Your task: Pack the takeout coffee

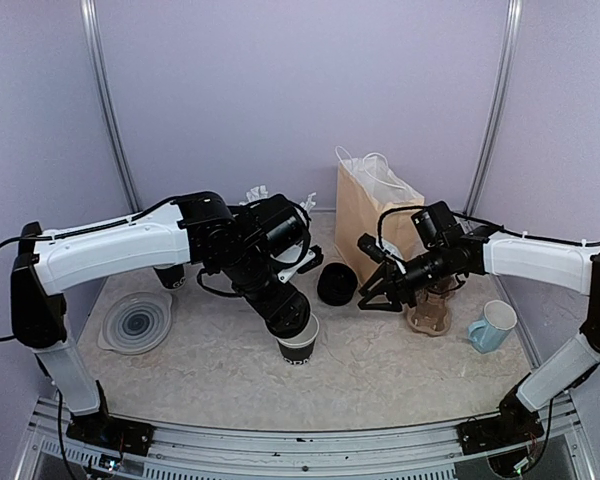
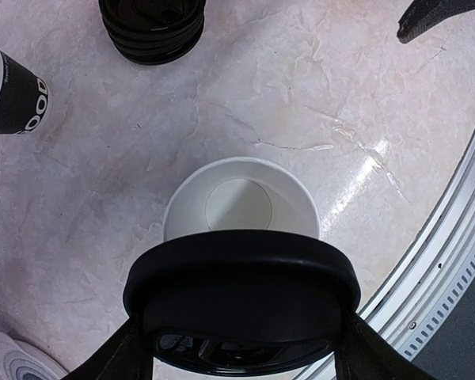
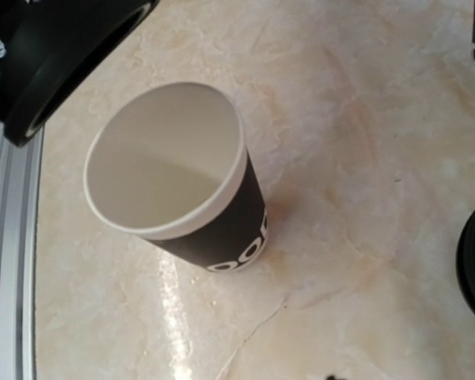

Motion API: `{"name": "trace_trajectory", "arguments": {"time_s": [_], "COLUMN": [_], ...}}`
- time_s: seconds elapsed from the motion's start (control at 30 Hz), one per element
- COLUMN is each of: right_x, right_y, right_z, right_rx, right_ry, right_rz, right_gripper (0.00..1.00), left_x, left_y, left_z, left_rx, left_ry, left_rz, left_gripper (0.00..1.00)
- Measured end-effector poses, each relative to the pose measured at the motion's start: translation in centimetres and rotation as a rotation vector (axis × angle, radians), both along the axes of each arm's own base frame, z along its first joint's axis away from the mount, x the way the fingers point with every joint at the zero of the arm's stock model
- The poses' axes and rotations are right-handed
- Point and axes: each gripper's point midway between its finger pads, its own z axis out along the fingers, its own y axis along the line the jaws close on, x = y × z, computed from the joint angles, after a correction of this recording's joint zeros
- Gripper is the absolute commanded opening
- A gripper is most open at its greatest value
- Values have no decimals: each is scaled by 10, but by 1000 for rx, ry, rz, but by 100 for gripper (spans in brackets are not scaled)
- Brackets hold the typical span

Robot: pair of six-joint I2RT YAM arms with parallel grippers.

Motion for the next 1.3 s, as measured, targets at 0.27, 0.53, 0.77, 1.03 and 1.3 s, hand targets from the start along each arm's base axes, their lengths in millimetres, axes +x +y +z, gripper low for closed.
{"name": "trace_trajectory", "arguments": {"time_s": [0.27, 0.53, 0.77, 1.03, 1.3], "right_x": [0, 0, 0, 0, 0], "right_y": [1, 1, 2, 2, 2], "right_z": [-5, -8, -10, -11, -11], "right_rx": [-9, -13, -14, -16, -16], "right_ry": [6, 15, 20, 21, 21], "right_rz": [2, 5, 8, 9, 10], "right_gripper": [46, 46, 46, 46, 46], "left_x": [2, 4, 7, 9, 15], "left_y": [-4, -5, -4, -6, -16], "left_z": [-14, -23, -28, -29, -29], "left_rx": [35, 53, 65, 66, 44], "left_ry": [17, 27, 32, 27, 22], "left_rz": [-5, -3, -2, -13, -20], "left_gripper": [72, 72, 72, 72, 73]}}
